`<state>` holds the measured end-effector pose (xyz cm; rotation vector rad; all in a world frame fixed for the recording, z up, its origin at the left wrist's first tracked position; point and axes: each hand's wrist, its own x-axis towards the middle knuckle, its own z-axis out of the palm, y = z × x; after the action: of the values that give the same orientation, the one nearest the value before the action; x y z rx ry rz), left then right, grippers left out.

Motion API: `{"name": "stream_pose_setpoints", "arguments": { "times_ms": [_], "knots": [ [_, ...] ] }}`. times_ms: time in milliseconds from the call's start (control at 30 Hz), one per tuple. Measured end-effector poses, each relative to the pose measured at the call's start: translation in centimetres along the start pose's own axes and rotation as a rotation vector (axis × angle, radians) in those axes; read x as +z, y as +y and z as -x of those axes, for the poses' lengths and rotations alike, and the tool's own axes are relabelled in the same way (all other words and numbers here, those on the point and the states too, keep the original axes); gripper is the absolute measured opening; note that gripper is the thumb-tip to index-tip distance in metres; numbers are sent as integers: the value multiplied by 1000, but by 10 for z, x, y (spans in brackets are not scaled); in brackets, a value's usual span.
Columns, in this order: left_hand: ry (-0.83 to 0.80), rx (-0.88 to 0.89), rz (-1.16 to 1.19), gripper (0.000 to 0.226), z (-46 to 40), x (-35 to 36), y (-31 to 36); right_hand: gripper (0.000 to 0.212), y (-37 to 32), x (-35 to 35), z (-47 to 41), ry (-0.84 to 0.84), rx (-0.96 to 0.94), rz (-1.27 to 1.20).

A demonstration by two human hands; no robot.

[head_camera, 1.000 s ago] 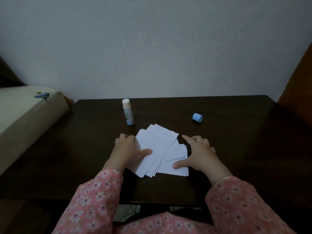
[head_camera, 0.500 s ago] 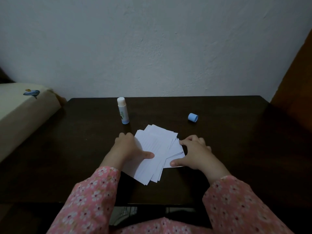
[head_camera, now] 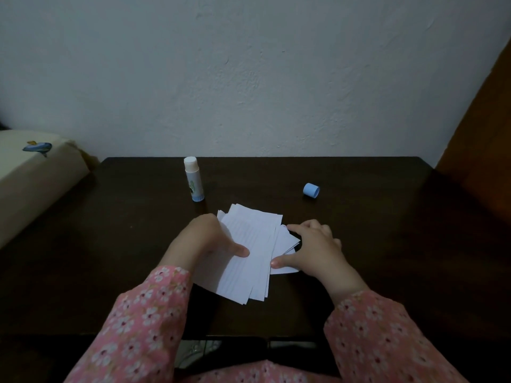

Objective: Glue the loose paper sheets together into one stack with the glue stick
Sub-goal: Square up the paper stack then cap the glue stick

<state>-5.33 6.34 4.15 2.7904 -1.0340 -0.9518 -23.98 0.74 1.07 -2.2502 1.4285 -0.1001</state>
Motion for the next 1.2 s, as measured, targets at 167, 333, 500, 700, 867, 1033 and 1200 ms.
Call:
{"name": "stream_pose_setpoints", "arguments": {
  "times_ms": [167,333,500,700,867,1033,1200],
  "knots": [
    [35,17,-19,103,-2,5,-1,91,0,-1,1,-11,5,7],
    [102,131,71,93,1,7,-1,92,0,-1,0,-13,12,3],
    [137,141,248,90,5,7,-8,93,2,0,-2,2,6,-15],
    [24,323,665,45,5,2,-25,96,7,1,-10,80,52,-174],
    [46,426,1262,47,3,14,-23,64,-2,1,-8,270,144,-767],
    [70,454,1210,47,5,28,-9,17,-16,10,-13,253,88,-1093],
    [303,564,1047,55,8,28,-6,17,-21,11,-13,360,-22,-1185]
  ]
}}
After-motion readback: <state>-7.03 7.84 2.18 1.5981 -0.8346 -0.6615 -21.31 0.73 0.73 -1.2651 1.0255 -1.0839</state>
